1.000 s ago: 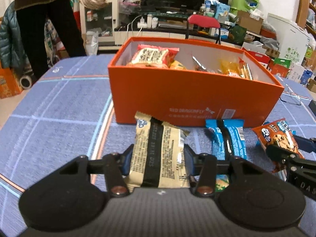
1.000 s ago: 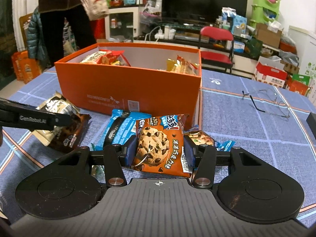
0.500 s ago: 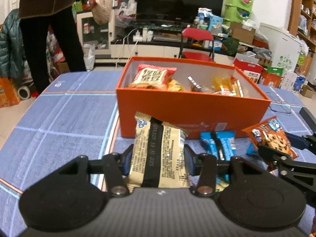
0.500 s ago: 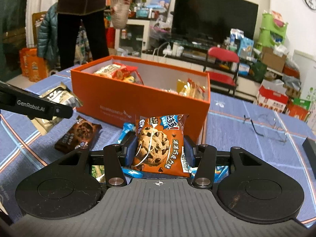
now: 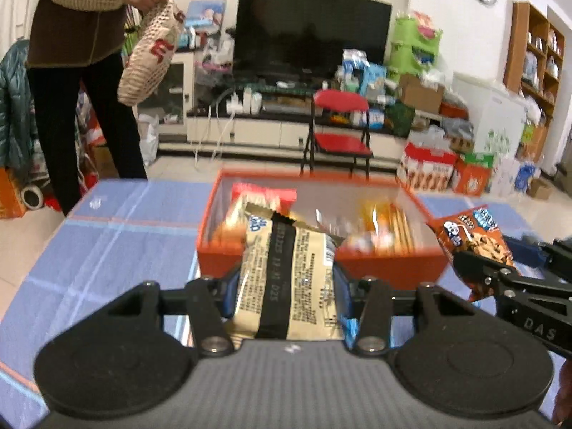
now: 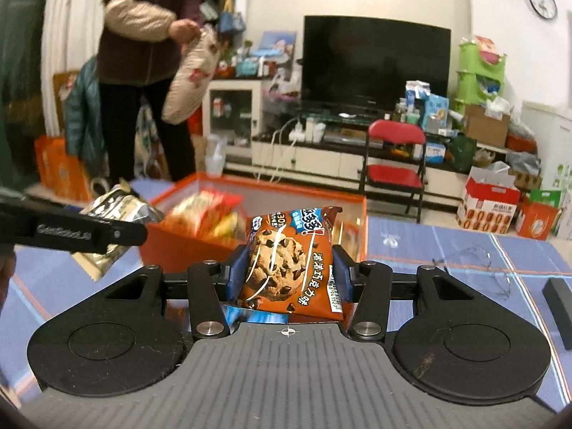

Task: Organize snacks
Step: 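Carry both packets over the orange box and open both tools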

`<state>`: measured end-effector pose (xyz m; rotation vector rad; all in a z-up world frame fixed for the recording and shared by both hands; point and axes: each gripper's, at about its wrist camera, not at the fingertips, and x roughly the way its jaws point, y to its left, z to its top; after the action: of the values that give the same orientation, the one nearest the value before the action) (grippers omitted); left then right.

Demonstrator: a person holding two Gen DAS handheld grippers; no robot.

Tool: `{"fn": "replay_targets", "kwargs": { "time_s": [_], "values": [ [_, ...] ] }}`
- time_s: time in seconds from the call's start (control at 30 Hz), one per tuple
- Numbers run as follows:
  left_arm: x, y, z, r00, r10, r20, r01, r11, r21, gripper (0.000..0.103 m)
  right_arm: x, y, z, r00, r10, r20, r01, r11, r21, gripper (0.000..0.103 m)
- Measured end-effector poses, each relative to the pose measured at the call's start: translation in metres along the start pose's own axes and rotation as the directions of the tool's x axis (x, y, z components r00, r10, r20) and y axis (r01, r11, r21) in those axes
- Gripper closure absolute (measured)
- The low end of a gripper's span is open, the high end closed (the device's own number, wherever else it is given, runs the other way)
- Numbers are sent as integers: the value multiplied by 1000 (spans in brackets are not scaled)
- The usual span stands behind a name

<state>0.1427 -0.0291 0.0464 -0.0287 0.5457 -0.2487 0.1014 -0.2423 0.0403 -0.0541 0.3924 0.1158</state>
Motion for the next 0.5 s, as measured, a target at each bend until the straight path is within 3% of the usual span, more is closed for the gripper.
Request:
{"fn": "replay_targets", "kwargs": {
  "time_s": [0.13,0.23,0.3,0.33,0.37,0.43,0.5],
  "values": [
    [29,-5,45,999,20,26,-20,1000,11,55,36,-11,41,1000,10,6,-10,999,49,68],
    [72,-11,72,1000,9,-17,-10,1000,-11,55,74,-11,63,1000,-1,-17,2,998,59,67],
    [103,-16,78,998,-17,-61,18,1000,17,48,107,-14,69,996,22,-85,-16,998,65,67],
    [110,-17,78,997,14,-71,-11,999,40,31,116,-19,71,993,26,-119,-15,996,88,62],
    [109,-17,78,997,35,-66,-32,998,48,23,116,-25,72,992,25,-123,-11,993,114,62],
    [85,-12,74,1000,25,5,-26,999,46,17,92,-36,73,998,26,-63,-17,990,139,55],
    [51,-7,64,997,26,68,-30,998,50,0,54,-47,69,1000,-26,10,25,989,143,42]
  ]
}}
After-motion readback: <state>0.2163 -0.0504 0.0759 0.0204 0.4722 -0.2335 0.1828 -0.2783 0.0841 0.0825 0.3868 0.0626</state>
